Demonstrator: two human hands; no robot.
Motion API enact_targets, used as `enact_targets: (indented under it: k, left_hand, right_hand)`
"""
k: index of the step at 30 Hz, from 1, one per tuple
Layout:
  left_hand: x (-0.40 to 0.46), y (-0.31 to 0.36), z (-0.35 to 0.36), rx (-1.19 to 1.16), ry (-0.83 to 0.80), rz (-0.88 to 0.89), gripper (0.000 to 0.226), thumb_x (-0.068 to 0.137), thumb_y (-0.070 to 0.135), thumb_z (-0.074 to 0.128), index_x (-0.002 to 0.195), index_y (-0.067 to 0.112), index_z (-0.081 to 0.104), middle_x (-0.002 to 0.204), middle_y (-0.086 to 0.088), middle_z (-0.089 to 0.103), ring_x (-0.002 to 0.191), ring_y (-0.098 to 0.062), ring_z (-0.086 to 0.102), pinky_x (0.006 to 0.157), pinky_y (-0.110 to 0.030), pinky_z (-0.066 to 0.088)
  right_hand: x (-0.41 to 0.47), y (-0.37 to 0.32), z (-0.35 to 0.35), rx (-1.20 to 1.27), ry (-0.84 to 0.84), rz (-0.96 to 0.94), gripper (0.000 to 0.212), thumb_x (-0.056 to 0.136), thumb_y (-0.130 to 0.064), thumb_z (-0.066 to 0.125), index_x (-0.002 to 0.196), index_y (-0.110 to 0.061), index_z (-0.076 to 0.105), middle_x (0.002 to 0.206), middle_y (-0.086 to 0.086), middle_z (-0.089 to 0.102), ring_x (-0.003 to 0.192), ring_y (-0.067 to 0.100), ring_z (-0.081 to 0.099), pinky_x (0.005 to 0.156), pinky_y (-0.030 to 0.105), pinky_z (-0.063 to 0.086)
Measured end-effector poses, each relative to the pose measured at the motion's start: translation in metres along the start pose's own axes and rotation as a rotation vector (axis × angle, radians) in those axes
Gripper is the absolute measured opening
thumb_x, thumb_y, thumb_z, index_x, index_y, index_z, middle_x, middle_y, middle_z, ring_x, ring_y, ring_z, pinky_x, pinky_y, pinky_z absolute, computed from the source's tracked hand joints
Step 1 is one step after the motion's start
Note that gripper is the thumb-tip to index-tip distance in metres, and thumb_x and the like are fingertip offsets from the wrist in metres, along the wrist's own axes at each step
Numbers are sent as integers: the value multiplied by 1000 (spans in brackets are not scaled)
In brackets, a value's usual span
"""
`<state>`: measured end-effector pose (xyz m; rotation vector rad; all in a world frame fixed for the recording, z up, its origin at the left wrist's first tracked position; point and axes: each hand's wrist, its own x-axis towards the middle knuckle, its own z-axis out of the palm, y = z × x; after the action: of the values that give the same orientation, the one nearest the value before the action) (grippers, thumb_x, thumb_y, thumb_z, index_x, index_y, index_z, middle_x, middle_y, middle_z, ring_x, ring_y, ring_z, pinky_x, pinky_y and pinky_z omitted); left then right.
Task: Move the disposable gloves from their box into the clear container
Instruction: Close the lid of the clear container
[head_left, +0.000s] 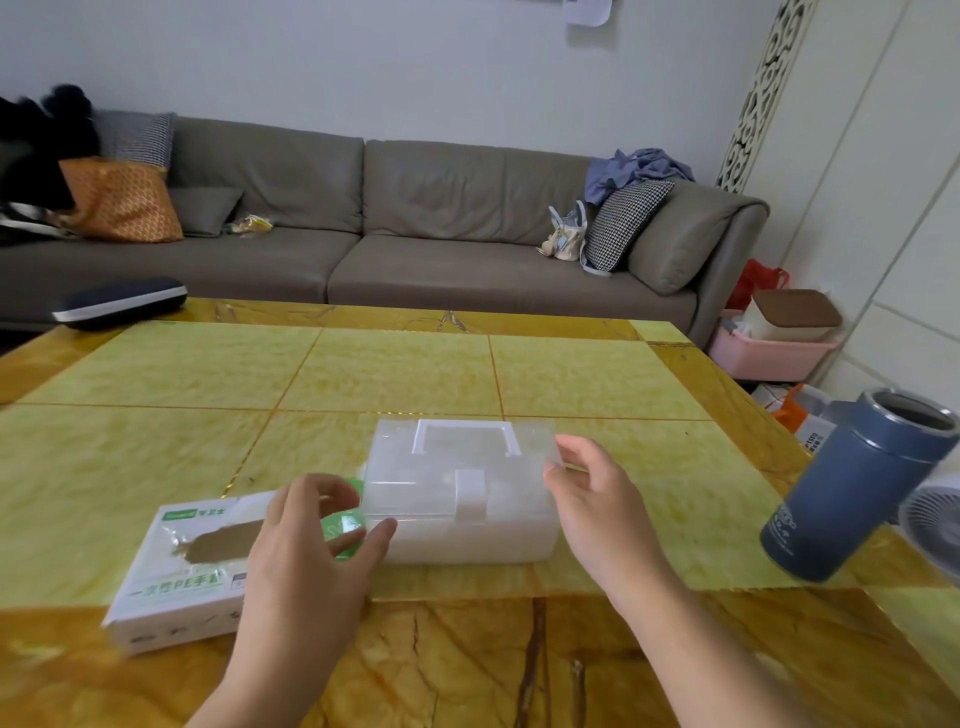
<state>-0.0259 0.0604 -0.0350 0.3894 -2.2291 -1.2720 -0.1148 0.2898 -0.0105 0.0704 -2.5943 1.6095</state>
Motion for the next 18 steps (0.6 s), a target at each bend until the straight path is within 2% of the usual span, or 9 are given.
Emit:
enact_targets:
  k: [2,4,6,8,10,13,18]
  left_hand:
    - [2,2,-3,1,-56,-25,51,83,27,85,122,37,55,122,12,59,99,-9,71,62,-6,50]
    - [3,5,-6,33,-122,1,57,87,34,81,135,46,53,122,14,60,97,-3,69,63,-2,47]
    - [4,11,-9,49,-167,-10,49,92,42,72,137,52,54,117,15,62,84,9,64,64,-7,47]
    - [5,15,-9,34,-154,-52,39,95,49,64,133,52,59,116,16,66,82,13,60,69,-15,47]
    - [7,15,-7,28,-136,-59,31,97,50,60,128,50,61,115,18,68,89,12,60,71,-20,49]
    - [10,13,-2,0,-141,-75,27,97,48,61,123,46,57,112,19,66,94,9,60,69,-16,46]
    - [16,10,2,-97,-151,-140,44,95,43,67,136,37,51,127,18,60,111,-1,61,86,-25,48]
  right_hand:
    - [0,2,0,-18,2,-2,42,107,-36,53,149,-33,51,142,-19,56,127,4,55,108,36,49]
    - [1,3,1,-34,3,-13,43,107,-37,53,150,-33,51,144,-18,56,127,4,56,109,39,50]
    - [1,3,2,-46,5,-20,44,107,-37,52,151,-33,49,146,-17,55,130,5,55,110,40,50]
    - [1,3,4,-69,-2,-24,46,108,-37,51,154,-33,46,150,-17,52,134,6,51,112,38,47]
    - [0,2,5,-92,-10,-25,48,109,-38,50,156,-33,43,154,-17,48,139,7,48,114,37,45]
    - [0,-1,6,-97,-18,-27,49,109,-38,51,157,-37,40,157,-17,44,142,8,45,115,39,44]
    - [-2,-2,5,-92,-4,-48,47,109,-35,52,155,-37,44,154,-18,48,138,9,49,113,38,47]
